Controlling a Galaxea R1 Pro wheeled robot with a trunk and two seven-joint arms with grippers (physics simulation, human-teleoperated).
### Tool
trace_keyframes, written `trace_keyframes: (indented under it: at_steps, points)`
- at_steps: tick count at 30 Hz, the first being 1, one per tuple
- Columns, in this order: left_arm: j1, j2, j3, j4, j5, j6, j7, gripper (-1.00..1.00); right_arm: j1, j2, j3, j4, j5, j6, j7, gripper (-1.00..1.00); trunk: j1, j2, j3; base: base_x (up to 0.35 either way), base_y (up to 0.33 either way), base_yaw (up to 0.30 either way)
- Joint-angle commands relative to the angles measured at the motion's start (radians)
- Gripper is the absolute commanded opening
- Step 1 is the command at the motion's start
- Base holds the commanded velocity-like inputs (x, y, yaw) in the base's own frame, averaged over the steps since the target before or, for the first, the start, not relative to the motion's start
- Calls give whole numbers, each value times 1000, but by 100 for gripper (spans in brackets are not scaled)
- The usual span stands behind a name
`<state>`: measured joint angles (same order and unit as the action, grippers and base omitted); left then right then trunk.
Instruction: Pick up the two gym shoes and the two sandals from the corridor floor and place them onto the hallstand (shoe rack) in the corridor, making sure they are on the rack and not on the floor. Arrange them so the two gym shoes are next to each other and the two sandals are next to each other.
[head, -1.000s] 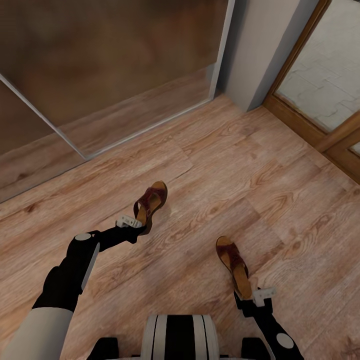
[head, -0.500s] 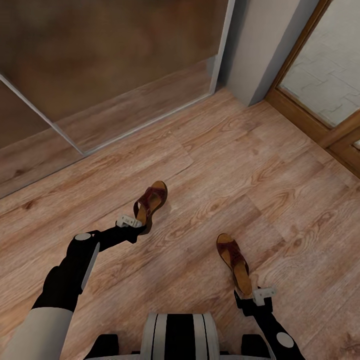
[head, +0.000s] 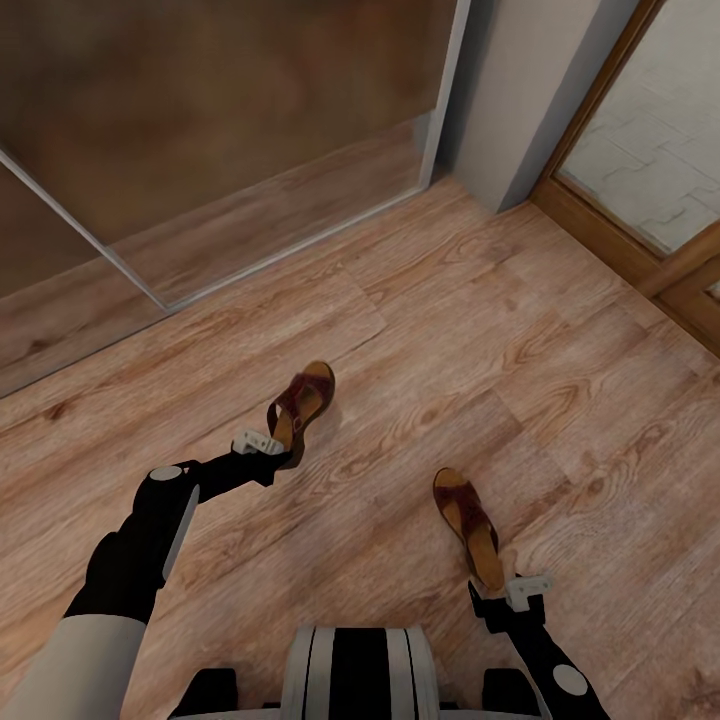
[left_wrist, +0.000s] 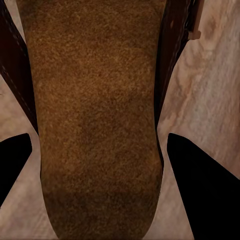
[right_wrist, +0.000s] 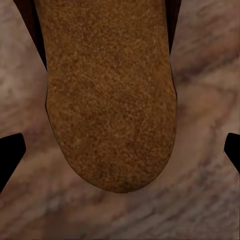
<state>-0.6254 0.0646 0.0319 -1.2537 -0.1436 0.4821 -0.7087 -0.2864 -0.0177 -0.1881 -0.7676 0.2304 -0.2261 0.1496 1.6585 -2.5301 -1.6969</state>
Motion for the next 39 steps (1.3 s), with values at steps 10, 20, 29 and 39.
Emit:
trace_keyframes:
  at_steps: [10, 20, 29, 39]
  points:
    - [1, 0, 2, 2, -7, 4, -8, -100, 0, 1, -4, 0, 7, -4, 7, 100, 0, 0, 0, 64, 0, 0]
    - [1, 0, 2, 2, -8, 4, -8, -100, 0, 1, -5, 1, 7, -4, 8, -100, 0, 0, 0, 1, 0, 0]
    - [0, 0, 3, 0, -8, 5, -6, -100, 0, 1, -4, 0, 7, -4, 8, -100, -1, 0, 7, 0, 0, 0]
    - [11, 8, 6, 3, -12, 5, -6, -100, 0, 1, -1, -1, 7, -4, 8, -100, -5, 3, 46, 0, 0, 0]
